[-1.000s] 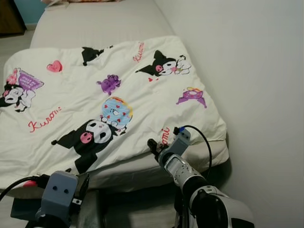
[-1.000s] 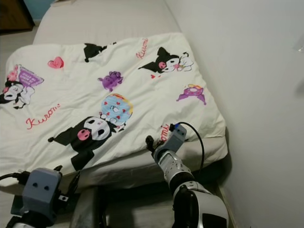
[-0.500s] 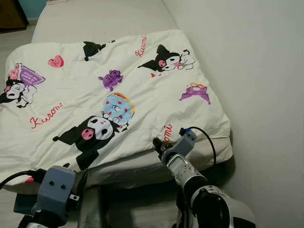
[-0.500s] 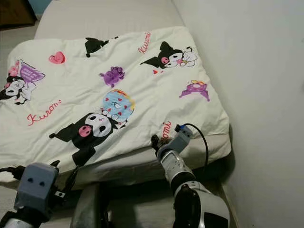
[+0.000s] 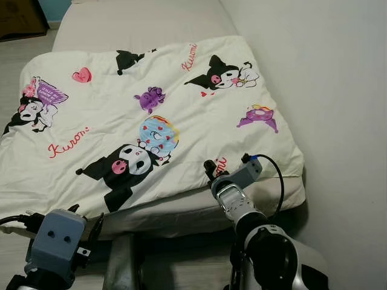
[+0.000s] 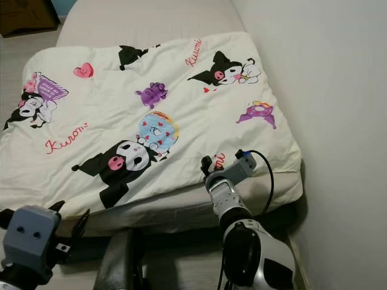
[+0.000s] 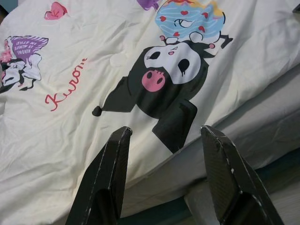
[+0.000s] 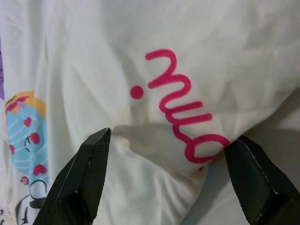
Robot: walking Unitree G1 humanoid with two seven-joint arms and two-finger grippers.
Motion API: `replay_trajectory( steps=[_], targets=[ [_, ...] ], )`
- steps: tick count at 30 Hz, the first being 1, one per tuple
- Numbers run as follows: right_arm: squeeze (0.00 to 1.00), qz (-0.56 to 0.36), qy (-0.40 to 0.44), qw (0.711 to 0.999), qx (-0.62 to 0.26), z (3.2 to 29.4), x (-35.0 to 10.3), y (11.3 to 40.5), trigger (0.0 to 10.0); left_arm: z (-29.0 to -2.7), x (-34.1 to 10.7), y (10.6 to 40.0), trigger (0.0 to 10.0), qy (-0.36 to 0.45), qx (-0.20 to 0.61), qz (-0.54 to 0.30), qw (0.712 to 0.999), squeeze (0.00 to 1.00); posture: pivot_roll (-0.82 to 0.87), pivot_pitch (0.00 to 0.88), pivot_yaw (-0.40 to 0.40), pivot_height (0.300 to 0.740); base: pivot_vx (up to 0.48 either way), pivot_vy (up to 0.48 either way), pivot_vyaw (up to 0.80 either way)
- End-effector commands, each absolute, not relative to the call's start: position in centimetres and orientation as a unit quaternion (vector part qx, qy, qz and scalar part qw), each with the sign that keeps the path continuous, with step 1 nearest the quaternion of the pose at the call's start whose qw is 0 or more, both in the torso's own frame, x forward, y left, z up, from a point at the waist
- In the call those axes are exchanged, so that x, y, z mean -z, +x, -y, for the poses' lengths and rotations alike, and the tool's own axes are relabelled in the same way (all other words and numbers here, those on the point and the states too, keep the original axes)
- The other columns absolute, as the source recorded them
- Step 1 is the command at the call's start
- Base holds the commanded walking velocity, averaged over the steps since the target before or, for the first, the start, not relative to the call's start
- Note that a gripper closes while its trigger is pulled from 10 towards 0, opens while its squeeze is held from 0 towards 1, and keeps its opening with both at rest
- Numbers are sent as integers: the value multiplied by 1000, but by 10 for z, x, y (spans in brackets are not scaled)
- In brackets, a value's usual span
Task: Clean up the room
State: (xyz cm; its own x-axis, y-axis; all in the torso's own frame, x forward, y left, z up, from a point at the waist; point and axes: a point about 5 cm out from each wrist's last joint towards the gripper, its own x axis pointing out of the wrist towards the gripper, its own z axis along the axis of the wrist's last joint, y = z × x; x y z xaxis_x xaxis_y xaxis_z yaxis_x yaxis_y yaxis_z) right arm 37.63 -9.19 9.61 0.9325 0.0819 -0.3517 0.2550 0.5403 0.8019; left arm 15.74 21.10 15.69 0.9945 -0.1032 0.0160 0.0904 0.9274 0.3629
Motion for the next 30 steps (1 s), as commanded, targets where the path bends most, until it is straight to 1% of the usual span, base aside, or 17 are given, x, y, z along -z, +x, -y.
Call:
replay_trajectory(
  steps=[1, 8, 9, 10, 11, 12, 19, 30],
  targets=[
    [0, -180, 488, 853, 50, 89, -94, 375, 10000, -214, -155, 153, 10000, 188, 52, 1, 981, 0, 298, 318, -31, 541, 0, 0, 0],
    [0, -176, 494, 849, 56, 92, -94, 375, 10000, -214, -155, 151, 10000, 191, 53, -4, 980, 0, 297, 317, -30, 541, 0, 0, 0],
    [0, -176, 494, 849, 60, 94, -92, 374, 7647, -215, -155, 150, 10000, 191, 53, -6, 980, 0, 297, 316, -30, 541, 0, 0, 0],
    [0, -176, 494, 849, 60, 94, -92, 374, 7647, -215, -155, 150, 10000, 191, 53, -6, 980, 0, 297, 316, -30, 541, 0, 0, 0],
    [0, -176, 495, 848, 65, 96, -90, 373, 3098, -215, -155, 150, 10000, 191, 53, -7, 980, 0, 296, 316, -29, 541, 0, 0, 0],
    [0, -176, 496, 847, 69, 98, -88, 373, 0, -216, -155, 150, 10000, 191, 52, -7, 980, 0, 296, 314, -26, 541, 0, 0, 0],
    [0, -174, 492, 850, 76, 102, -86, 372, 0, -218, -155, 151, 10000, 193, 52, -9, 980, 0, 296, 314, -24, 541, 0, 0, 0],
    [0, -174, 465, 865, 74, 106, -86, 372, 0, -220, -156, 153, 10000, 195, 52, -9, 979, 0, 293, 312, -19, 541, 0, 0, 0]
  ],
)
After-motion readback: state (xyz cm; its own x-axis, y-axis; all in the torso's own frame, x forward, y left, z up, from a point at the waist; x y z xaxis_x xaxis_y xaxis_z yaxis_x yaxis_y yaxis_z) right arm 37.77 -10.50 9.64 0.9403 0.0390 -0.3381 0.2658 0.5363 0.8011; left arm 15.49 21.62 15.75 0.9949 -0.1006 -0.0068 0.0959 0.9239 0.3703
